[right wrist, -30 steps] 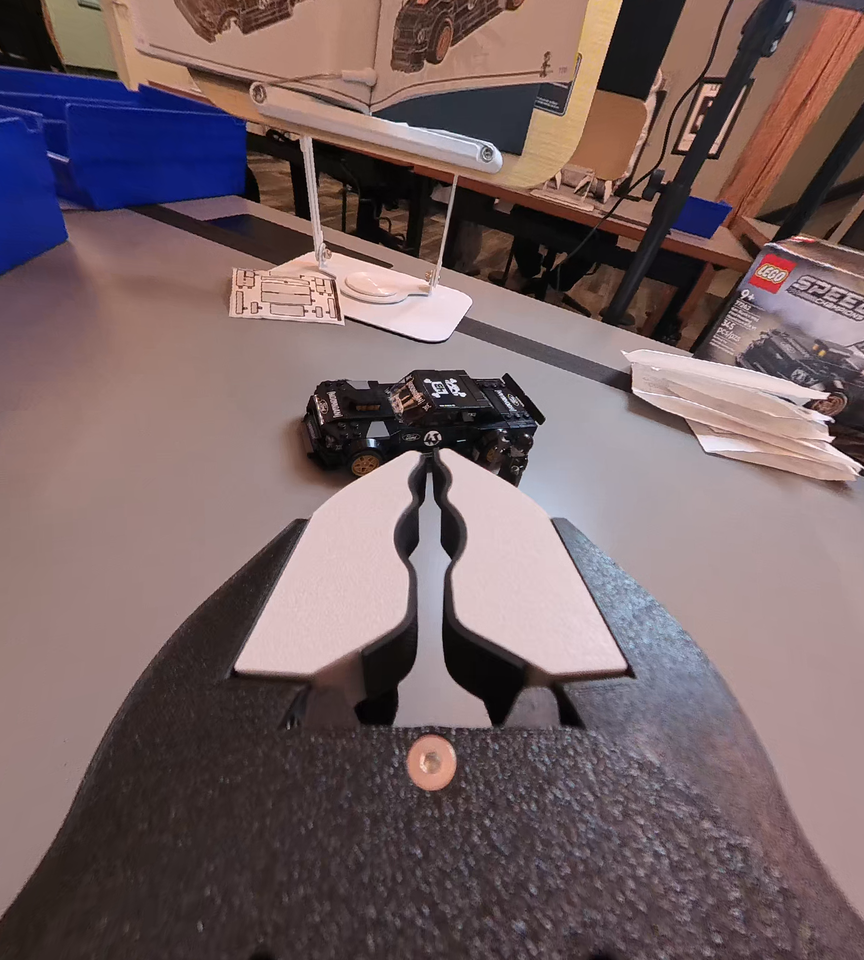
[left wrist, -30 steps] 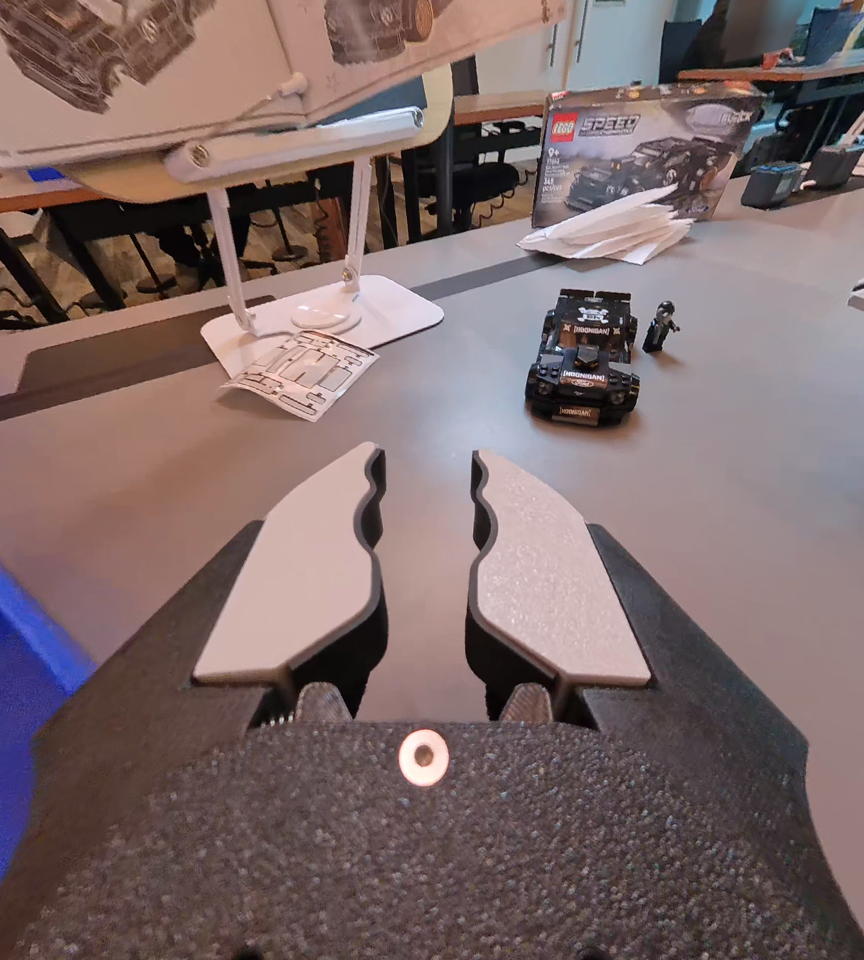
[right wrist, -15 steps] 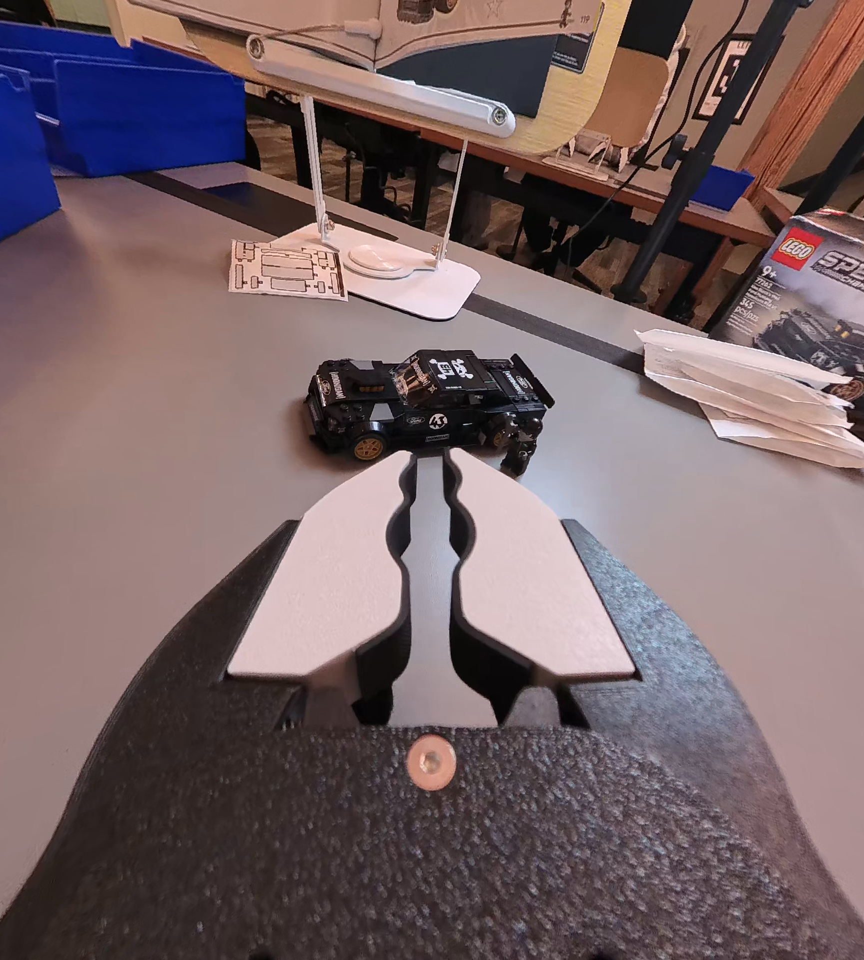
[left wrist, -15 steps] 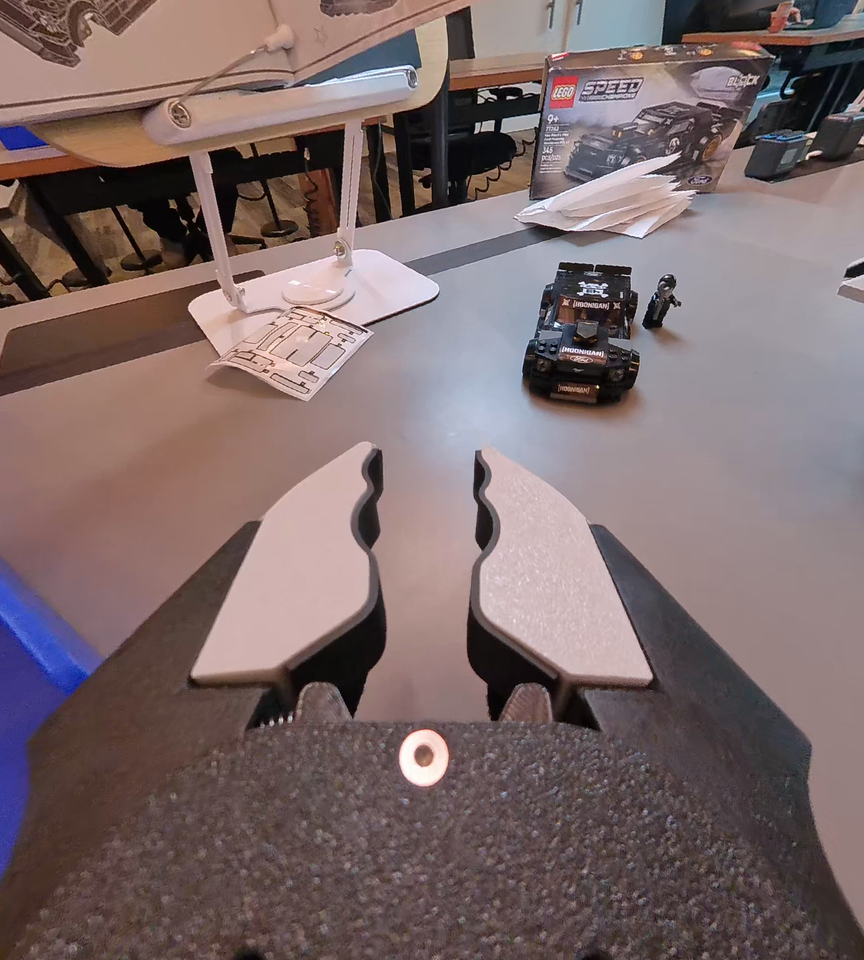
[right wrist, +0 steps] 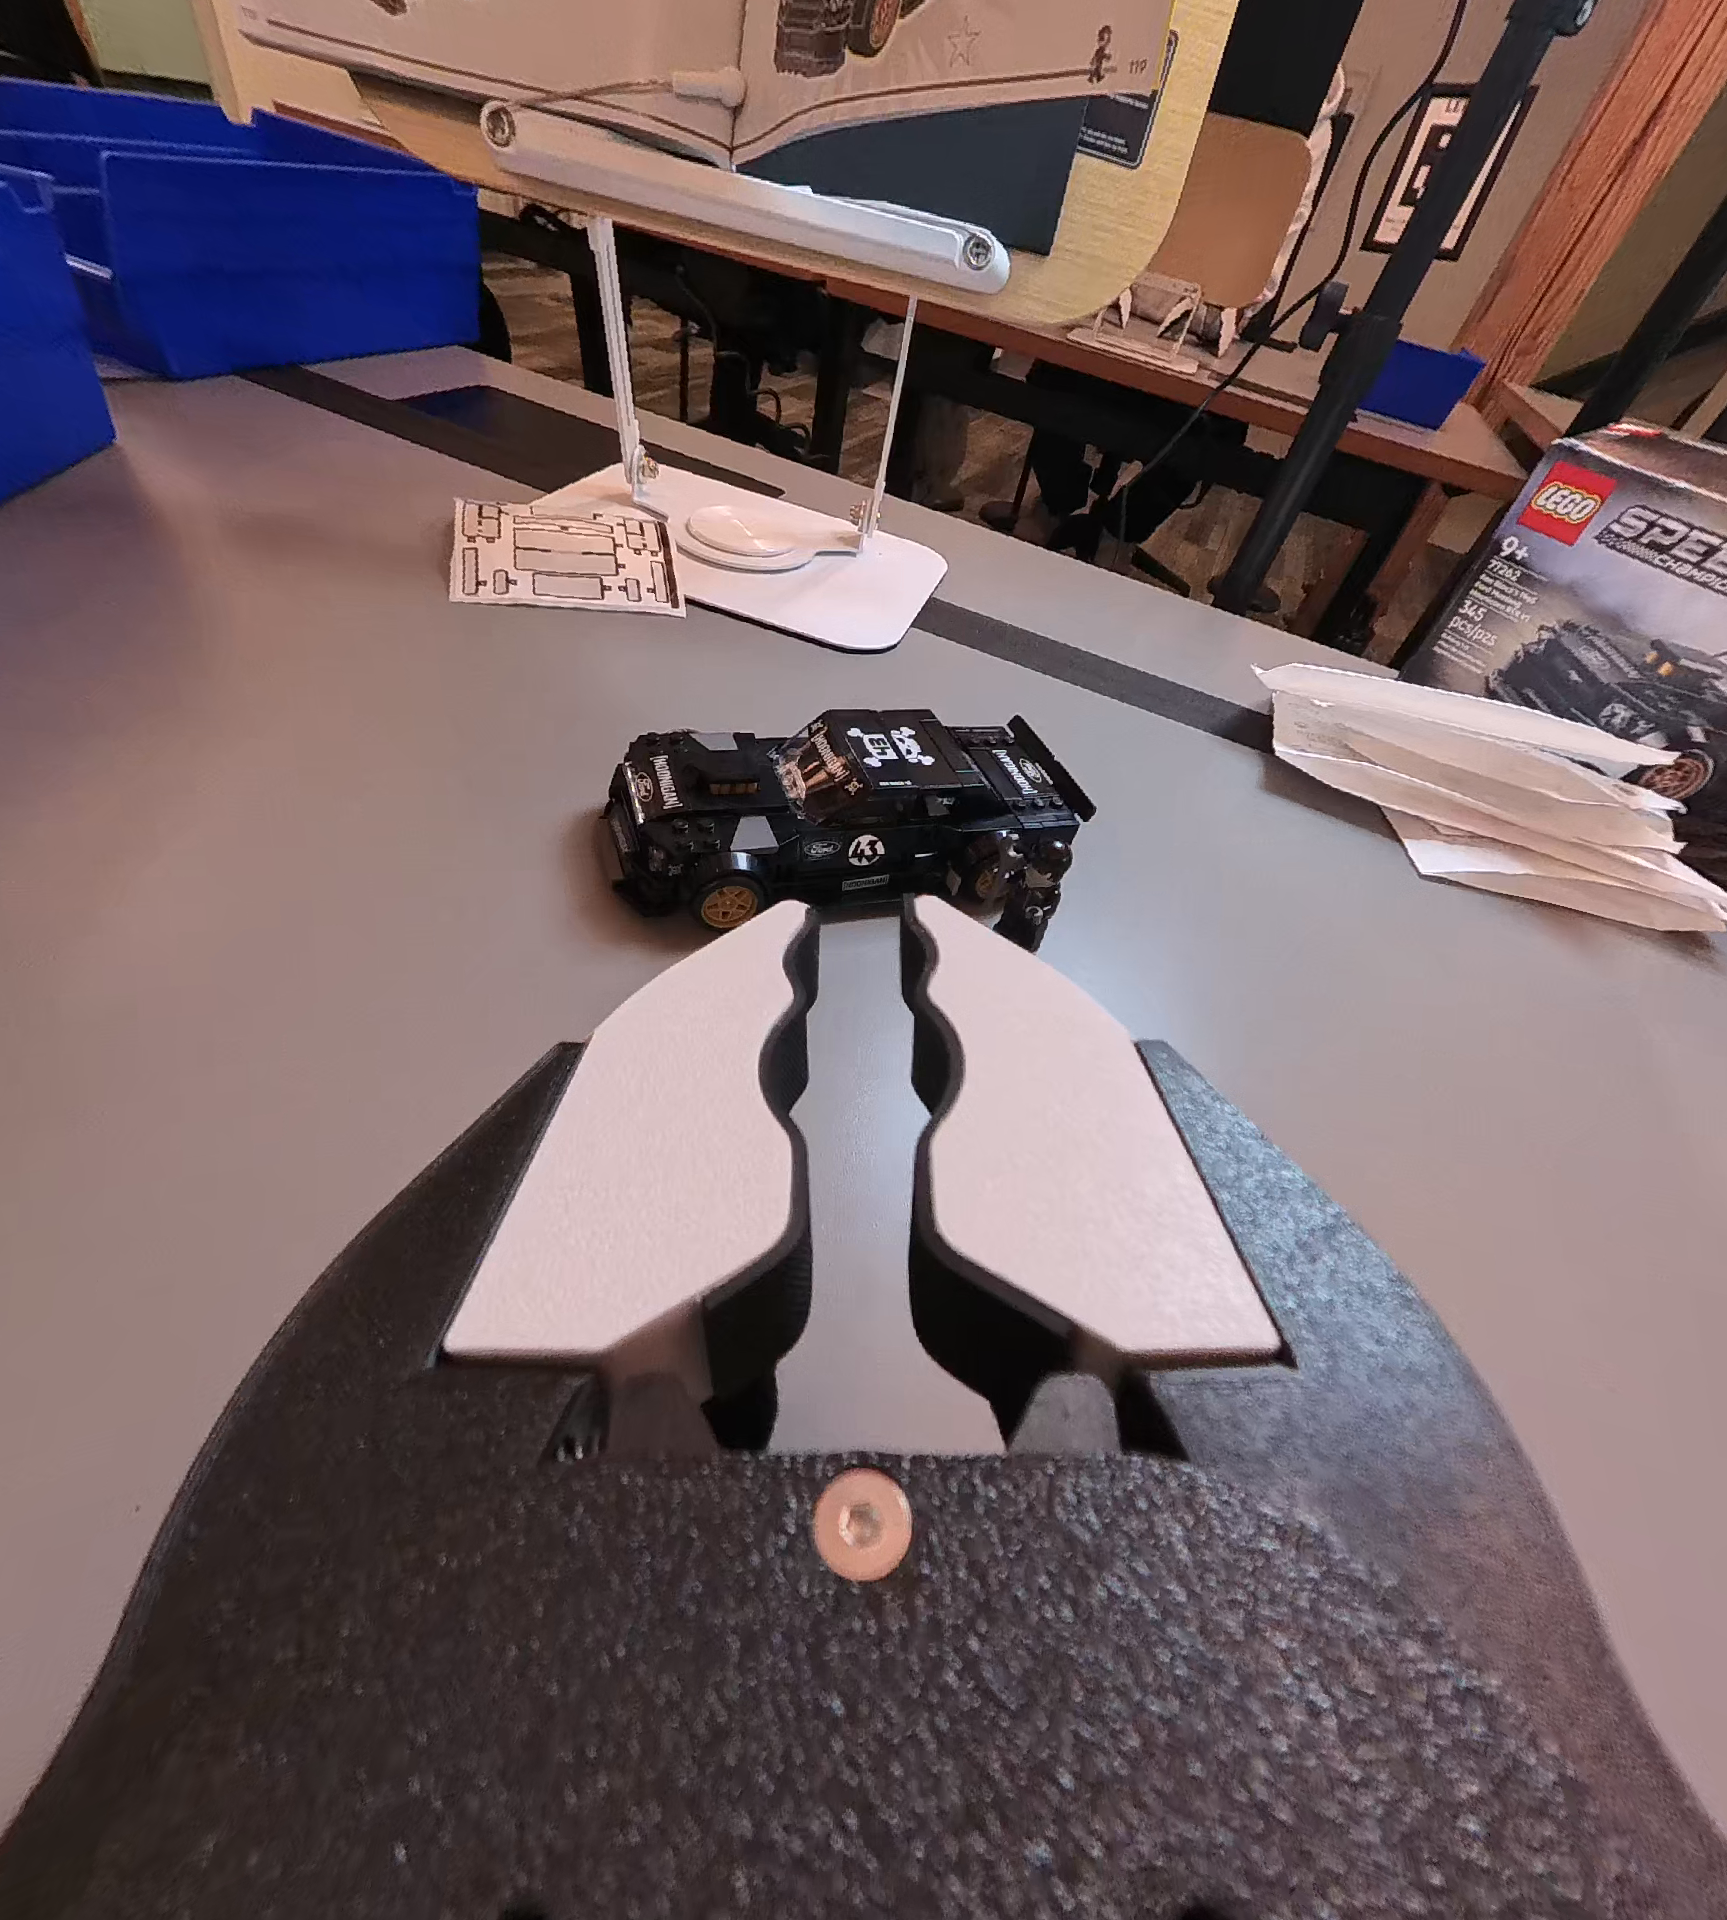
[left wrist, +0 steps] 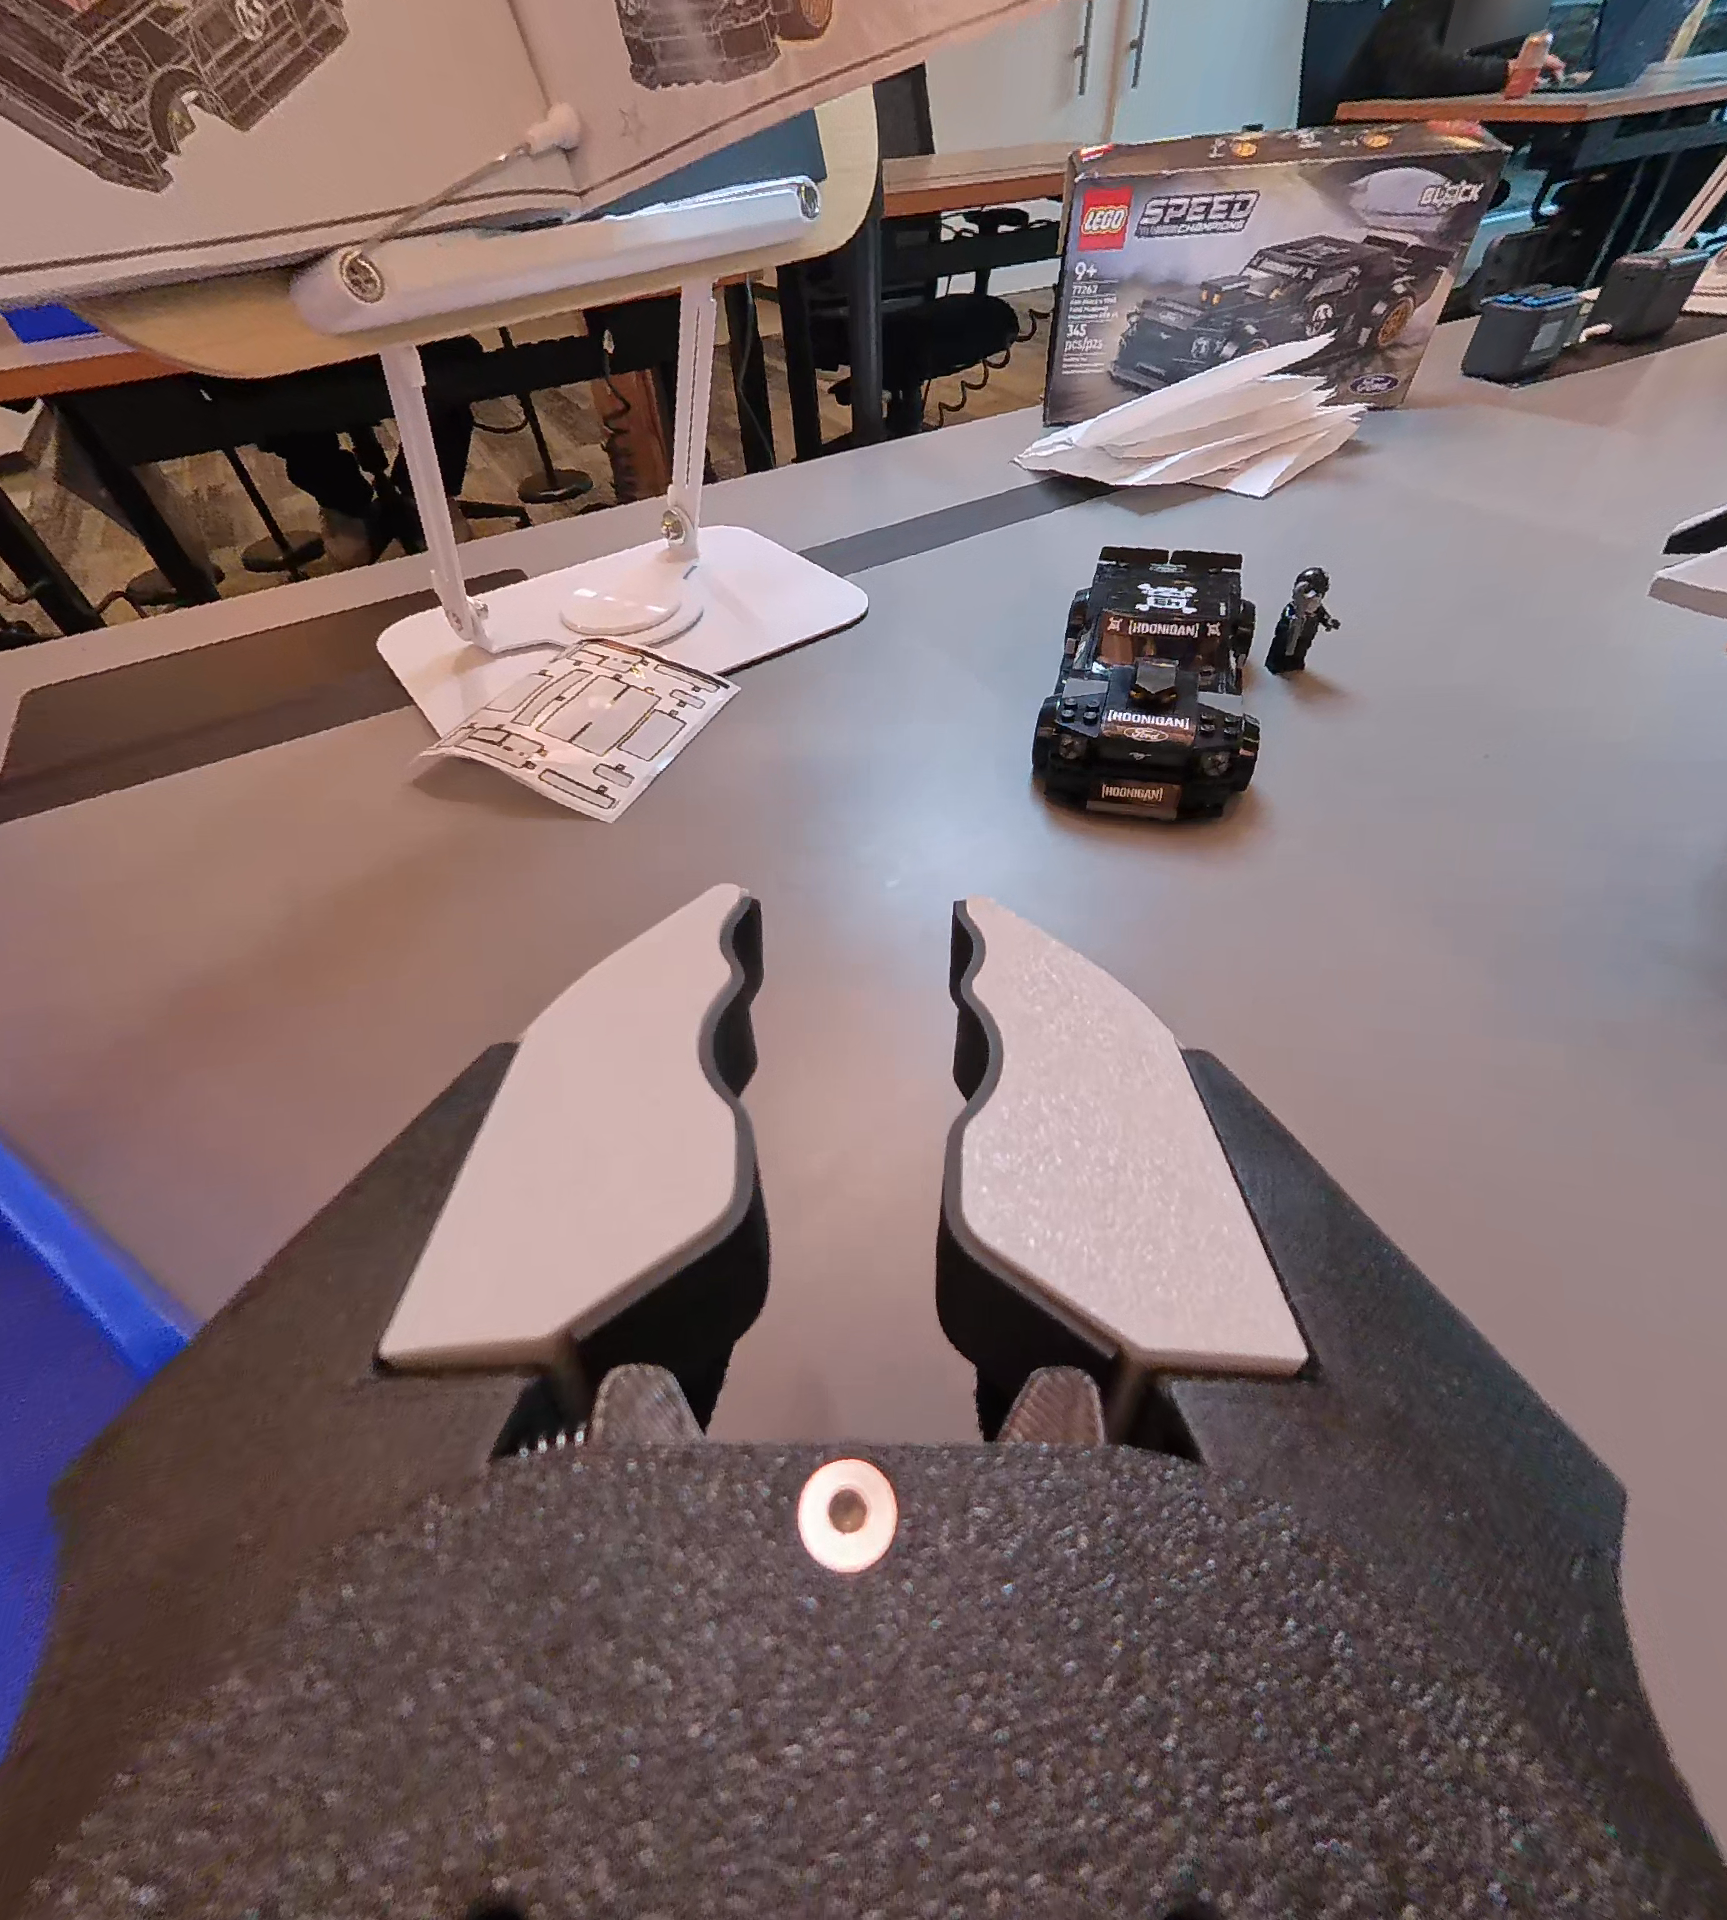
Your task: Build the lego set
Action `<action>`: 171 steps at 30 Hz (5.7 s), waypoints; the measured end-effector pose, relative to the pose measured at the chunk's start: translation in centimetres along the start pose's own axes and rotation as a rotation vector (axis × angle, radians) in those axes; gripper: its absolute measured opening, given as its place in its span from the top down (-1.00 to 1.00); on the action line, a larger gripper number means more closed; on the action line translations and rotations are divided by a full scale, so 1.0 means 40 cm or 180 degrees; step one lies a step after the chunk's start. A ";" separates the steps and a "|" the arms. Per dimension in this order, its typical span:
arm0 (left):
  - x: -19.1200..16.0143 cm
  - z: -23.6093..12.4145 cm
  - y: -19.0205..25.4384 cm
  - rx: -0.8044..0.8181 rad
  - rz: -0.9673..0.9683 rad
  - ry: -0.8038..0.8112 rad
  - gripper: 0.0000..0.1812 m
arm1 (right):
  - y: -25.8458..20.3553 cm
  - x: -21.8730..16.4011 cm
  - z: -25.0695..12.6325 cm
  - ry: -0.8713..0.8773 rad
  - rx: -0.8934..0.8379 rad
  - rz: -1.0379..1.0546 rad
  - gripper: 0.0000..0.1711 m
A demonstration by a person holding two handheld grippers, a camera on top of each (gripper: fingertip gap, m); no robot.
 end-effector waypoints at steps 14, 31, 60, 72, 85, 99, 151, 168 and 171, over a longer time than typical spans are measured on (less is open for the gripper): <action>-0.050 0.019 0.061 -0.0293 0.0193 -0.0433 0.56 | -0.035 -0.055 0.012 -0.0556 0.0035 -0.0211 0.59; -0.036 0.038 0.133 -0.0564 0.0322 -0.0385 0.47 | -0.058 -0.034 -0.012 -0.0421 -0.0100 -0.0053 0.47; 0.296 0.444 -0.112 0.0111 0.0556 0.0327 0.50 | 0.127 0.450 0.719 0.0254 0.0080 -0.1158 0.05; 0.286 0.503 -0.163 -0.0123 0.0089 0.0413 0.54 | 0.186 0.429 0.861 0.0112 0.0516 -0.0970 -0.25; 0.267 0.502 -0.176 -0.0176 0.0016 0.0398 0.56 | 0.168 0.418 0.866 0.0371 0.0573 -0.1112 0.25; 0.267 0.499 -0.180 -0.0208 -0.0058 0.0452 0.56 | 0.079 0.426 0.651 0.1226 0.0398 -0.1813 0.58; 0.497 0.427 0.020 -0.1133 -0.0672 0.1146 0.67 | -0.068 0.405 0.450 0.1393 0.1714 -0.0624 1.00; 0.486 0.395 0.016 -0.1666 -0.0598 0.1251 0.84 | -0.061 0.398 0.433 0.1266 0.2233 -0.0170 0.67; 0.485 0.385 0.029 -0.1946 -0.0572 0.1255 0.94 | -0.073 0.418 0.420 0.1171 0.2555 0.0085 0.48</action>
Point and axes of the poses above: each gripper's, where its closed fingertips meet, z out along the fingers, x out of its top, y = z × x across the jaws, the point moved 1 cm from there along -z, back along the fingers, and after that the axes turned 6 degrees about y, right-handed, at the moved point
